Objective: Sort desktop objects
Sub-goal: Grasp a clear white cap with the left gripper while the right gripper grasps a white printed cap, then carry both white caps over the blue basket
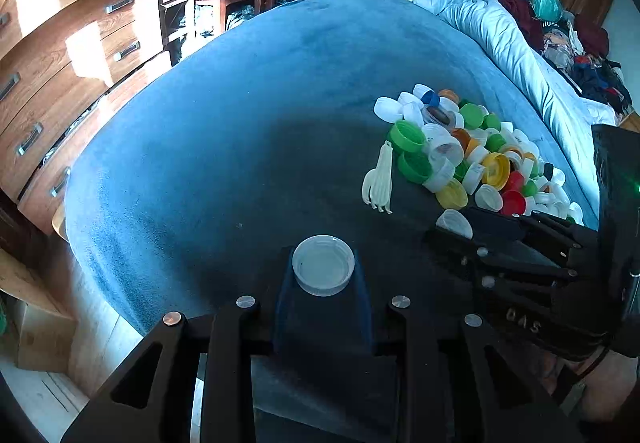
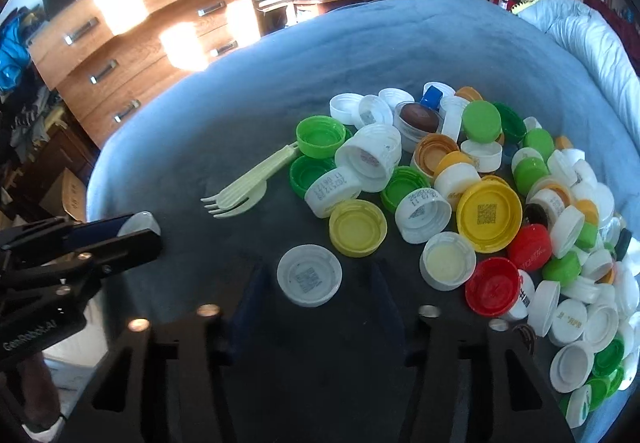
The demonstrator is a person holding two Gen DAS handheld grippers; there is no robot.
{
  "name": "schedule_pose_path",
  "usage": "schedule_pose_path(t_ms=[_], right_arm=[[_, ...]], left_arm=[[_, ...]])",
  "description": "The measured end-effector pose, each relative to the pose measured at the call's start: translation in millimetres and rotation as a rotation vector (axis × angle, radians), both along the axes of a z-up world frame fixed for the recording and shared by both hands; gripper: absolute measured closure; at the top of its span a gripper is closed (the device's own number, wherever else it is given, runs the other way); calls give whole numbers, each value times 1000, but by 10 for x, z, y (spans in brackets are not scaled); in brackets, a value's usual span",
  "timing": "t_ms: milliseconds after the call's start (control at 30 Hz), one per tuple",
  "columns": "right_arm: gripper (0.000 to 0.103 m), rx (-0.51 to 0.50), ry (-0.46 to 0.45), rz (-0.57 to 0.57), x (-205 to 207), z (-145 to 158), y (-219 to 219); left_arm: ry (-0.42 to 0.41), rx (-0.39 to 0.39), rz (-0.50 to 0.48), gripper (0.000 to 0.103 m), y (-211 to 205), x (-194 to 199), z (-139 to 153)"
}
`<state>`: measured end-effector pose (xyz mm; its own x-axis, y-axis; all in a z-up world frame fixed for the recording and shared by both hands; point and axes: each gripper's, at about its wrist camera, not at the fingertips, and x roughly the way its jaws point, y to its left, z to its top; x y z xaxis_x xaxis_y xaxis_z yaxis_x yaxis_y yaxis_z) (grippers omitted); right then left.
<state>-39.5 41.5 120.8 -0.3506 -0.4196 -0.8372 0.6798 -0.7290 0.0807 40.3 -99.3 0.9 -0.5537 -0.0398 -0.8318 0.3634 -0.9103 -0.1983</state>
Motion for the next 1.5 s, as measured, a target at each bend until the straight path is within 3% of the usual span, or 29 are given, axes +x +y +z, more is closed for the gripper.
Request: schedule_pose_path(t_ms=[33,367,700,900,1133,1500], right_arm=[[70,1,1,-6,-12,6,2],[71,-47,-8,-14,123,223,161],[71,-74,51,-88,498,769,850],[70,-76,121,-164,625,1136,1376],[70,-85,184,-305,679,1496,2127],[70,-106,225,-477,770,1778,3184]], left_arm=[[-2,-5,0,78,3,-1,2],[1,-26,-3,78,55,23,79],[40,-61,-62,78,421,8,331],[71,-73,-135,78,831,-98,556],[109,-87,-296,78,1653,-303,847],[145,-95,-429,78,2605,-579,1182]])
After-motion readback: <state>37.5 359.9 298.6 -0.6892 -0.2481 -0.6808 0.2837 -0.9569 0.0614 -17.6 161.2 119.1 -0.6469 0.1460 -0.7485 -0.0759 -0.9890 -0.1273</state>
